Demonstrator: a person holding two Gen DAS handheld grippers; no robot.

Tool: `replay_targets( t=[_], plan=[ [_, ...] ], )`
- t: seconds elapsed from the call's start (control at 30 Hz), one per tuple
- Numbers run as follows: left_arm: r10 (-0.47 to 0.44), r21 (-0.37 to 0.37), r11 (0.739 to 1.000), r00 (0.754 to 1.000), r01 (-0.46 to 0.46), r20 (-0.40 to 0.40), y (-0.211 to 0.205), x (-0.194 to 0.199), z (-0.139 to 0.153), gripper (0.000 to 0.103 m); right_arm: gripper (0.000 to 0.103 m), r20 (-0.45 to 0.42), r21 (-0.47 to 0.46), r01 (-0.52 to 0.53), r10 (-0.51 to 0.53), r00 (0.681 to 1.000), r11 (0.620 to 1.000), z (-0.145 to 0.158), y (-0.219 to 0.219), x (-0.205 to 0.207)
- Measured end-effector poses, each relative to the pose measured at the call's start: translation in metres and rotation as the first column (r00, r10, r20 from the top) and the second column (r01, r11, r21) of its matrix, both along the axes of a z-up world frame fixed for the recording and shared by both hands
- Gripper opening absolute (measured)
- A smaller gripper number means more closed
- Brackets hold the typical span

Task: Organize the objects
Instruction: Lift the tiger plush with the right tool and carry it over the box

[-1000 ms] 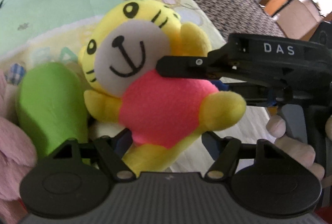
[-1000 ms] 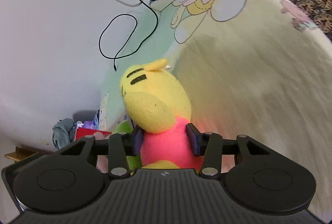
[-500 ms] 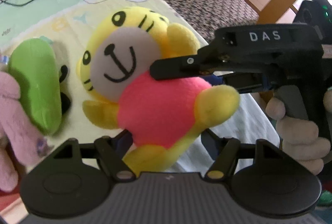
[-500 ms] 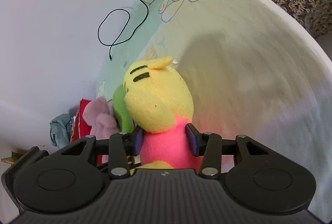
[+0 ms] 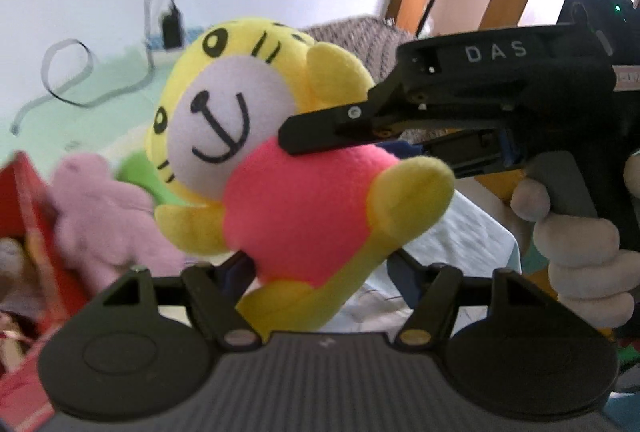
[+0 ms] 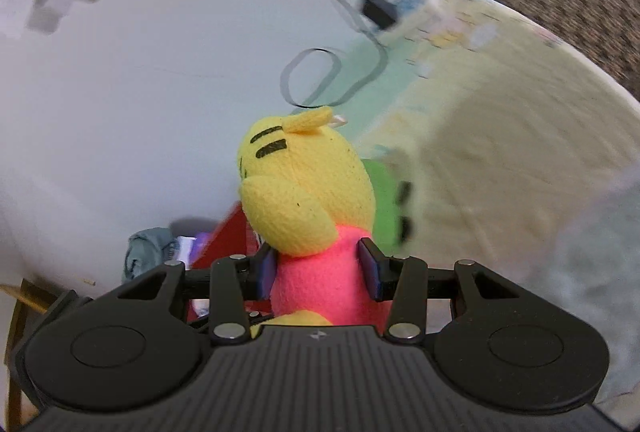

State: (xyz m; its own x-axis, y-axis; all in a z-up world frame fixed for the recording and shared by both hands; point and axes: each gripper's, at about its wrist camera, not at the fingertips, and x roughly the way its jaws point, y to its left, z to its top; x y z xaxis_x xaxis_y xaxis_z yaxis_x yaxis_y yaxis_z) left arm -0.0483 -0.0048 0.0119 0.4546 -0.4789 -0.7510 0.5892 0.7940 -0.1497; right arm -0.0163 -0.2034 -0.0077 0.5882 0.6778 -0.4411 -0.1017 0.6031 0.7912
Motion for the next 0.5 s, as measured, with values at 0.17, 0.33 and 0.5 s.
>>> replay_targets(
  t=[0.17, 0.33, 0.5],
  plan=[
    [0.045, -0.027, 0.999, 0.997, -0.043, 0.070, 0.054, -0.004, 0.022, 0.070, 0.046, 0.090, 0.009, -0.035, 0.034, 0.995, 0.999, 0.023, 0.052, -0.001],
    [0.091, -0.020, 0.996, 0.988, -0.089, 0.127, 0.106, -0.003, 0.033, 0.070, 0.046, 0.138, 0.010, -0.073, 0.071, 0.988, 0.997, 0.034, 0.100, 0.007],
    [0.129, -0.035, 0.991, 0.984, -0.125, 0.124, 0.156, 0.000, 0.037, 0.070, 0.045, 0.152, -0.013, -0.079, 0.080, 0.985, 0.997, 0.034, 0.146, 0.023]
  ],
)
